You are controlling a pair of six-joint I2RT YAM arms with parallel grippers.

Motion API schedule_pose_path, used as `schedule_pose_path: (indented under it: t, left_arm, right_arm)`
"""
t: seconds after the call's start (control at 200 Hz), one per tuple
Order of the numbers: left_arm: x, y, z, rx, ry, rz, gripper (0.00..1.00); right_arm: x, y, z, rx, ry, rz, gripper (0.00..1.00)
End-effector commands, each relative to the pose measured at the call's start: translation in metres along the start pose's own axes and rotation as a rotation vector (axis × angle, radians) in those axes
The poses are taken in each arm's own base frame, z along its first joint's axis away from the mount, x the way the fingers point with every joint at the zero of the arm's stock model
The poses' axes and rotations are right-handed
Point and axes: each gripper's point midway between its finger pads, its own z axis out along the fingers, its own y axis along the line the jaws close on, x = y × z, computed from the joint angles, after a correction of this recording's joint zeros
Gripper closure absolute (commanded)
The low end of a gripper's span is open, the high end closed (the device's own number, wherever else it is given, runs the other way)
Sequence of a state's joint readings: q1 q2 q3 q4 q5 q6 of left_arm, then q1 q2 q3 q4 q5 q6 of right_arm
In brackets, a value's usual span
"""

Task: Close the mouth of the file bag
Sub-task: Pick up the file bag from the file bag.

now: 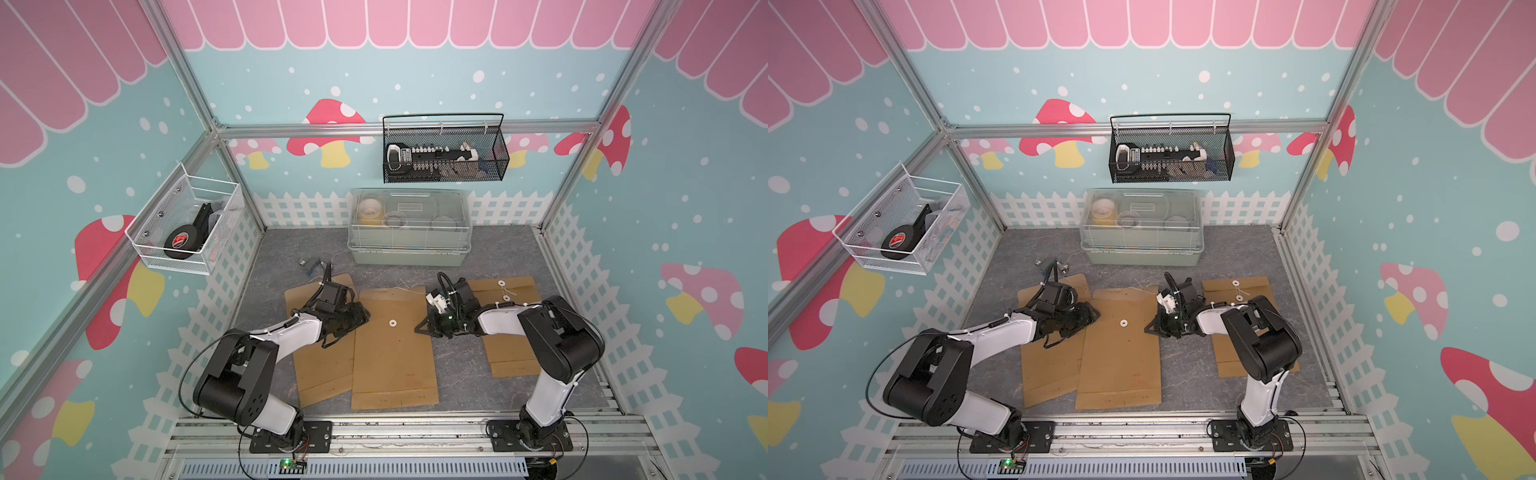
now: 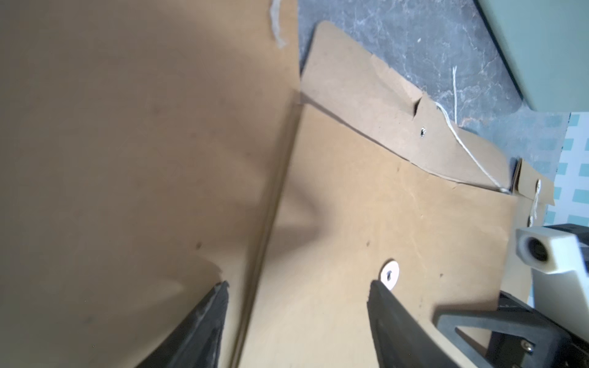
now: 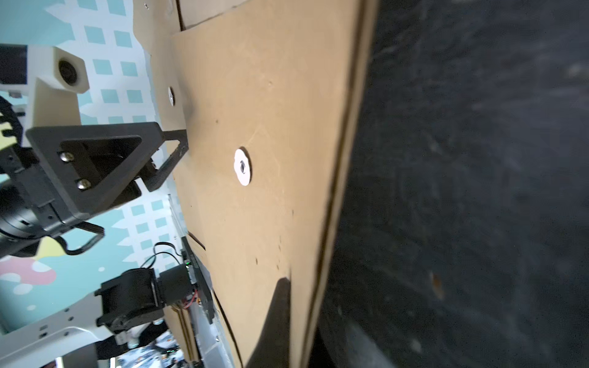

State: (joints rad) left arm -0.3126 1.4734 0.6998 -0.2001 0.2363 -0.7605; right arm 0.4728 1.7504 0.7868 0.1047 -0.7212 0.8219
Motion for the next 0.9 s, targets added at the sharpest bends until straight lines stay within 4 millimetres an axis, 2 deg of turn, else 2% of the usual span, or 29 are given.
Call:
schedule_pose_path:
  t: [0.0,0.045,0.125,0.23,0.375,0.485,0.595,0.71,0.896]
  left_arm:
    - [-0.019,-0.014,-0.036,0.046,-0.028,0.028,0.29]
    - [-0.028,-0.022,-0.049,0.082,-0.048,0.033,0.29]
    - [-0.043,-0.038,-0.074,0.146,-0.097,0.057,0.28]
    - [-0.063,-0.074,-0.112,0.267,-0.176,0.157,0.27]
    - [-0.085,-0.127,-0.161,0.447,-0.337,0.341,0.22]
    - [-0.093,-0.166,-0.188,0.605,-0.430,0.467,0.17]
    - [-0.101,-0.192,-0.199,0.685,-0.443,0.556,0.16]
    - [-0.103,-0.215,-0.205,0.777,-0.418,0.624,0.16]
    - [-0.098,-0.234,-0.215,0.860,-0.394,0.735,0.16]
  right_arm:
    - [0.007,0.018,-0.030,0.056,-0.008,-0.196,1.00]
    - [0.010,0.023,-0.042,0.088,-0.017,-0.264,1.00]
    - [0.010,0.047,-0.065,0.073,-0.060,-0.386,1.00]
    - [0.004,0.091,-0.100,0.013,-0.170,-0.577,1.00]
    - [-0.019,0.153,-0.159,0.030,-0.412,-0.870,1.00]
    - [-0.025,0.196,-0.186,-0.031,-0.522,-1.030,1.00]
    - [-0.029,0.227,-0.206,-0.123,-0.578,-1.102,1.00]
    - [-0.035,0.251,-0.227,-0.235,-0.630,-1.104,1.00]
    - [-0.045,0.265,-0.260,-0.362,-0.678,-1.055,1.00]
